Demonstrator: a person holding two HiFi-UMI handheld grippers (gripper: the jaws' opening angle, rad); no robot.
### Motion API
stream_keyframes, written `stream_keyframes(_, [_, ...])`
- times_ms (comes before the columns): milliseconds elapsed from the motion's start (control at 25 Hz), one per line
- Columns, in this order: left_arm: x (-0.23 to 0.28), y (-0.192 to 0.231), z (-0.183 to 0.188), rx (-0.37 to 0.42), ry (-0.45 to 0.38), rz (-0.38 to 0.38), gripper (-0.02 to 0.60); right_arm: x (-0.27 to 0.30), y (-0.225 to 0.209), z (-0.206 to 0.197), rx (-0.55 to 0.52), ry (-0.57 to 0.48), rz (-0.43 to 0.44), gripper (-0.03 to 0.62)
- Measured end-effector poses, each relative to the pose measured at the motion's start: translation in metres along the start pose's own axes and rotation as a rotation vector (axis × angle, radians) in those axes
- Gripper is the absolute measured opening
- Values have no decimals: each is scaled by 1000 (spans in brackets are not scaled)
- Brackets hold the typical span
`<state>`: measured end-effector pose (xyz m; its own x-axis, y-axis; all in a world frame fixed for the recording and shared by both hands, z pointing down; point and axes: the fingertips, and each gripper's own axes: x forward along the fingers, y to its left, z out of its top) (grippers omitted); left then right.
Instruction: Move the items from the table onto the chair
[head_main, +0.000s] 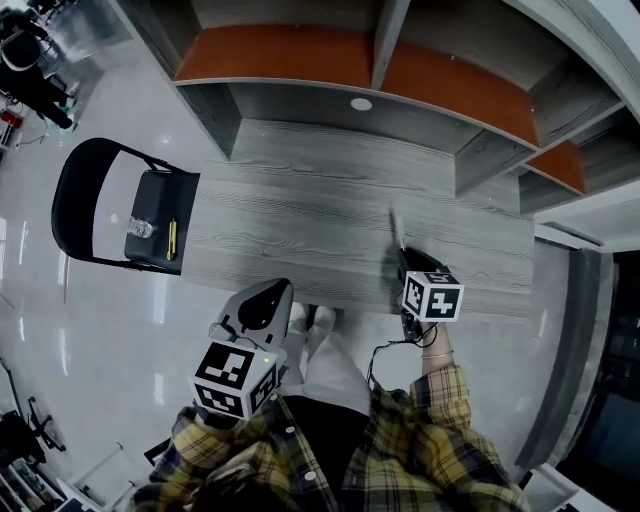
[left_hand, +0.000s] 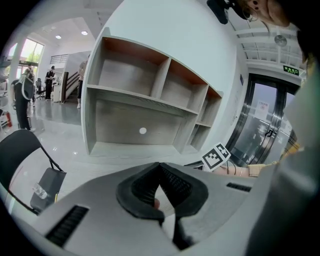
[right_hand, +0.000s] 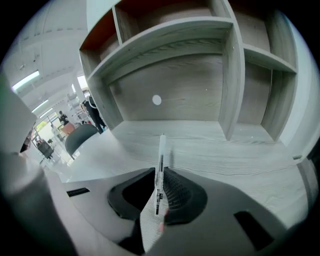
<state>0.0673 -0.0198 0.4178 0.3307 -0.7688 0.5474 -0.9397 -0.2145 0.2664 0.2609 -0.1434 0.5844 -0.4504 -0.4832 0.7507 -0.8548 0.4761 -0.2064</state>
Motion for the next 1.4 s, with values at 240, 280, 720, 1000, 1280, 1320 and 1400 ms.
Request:
stream_keyframes(240, [10, -19, 30, 14, -89, -45, 3, -62, 22, 47, -5, -143, 35, 63])
stream_keyframes(280, [11, -22, 35, 15, -104, -50, 3, -72, 25, 53, -14, -164, 42, 63])
stream_keyframes(720, [10, -17, 41, -17, -158, 16, 3, -114, 84, 84, -128, -257, 206, 63])
stream_keyframes(1000, [-17, 36, 30, -78, -162, 105, 3, -82, 164, 86, -211, -201, 336, 63])
stream_keyframes(1280, [-52, 118, 7, -150, -154, 164, 3, -38, 255, 94, -266, -157, 414, 63])
stream_keyframes(1320, [-58, 133, 3, -157, -150, 167, 3, -30, 270, 94, -269, -151, 417, 63])
stream_keyframes(1400, [-67, 169, -3, -160, -144, 171, 3, -9, 301, 97, -277, -147, 420, 63])
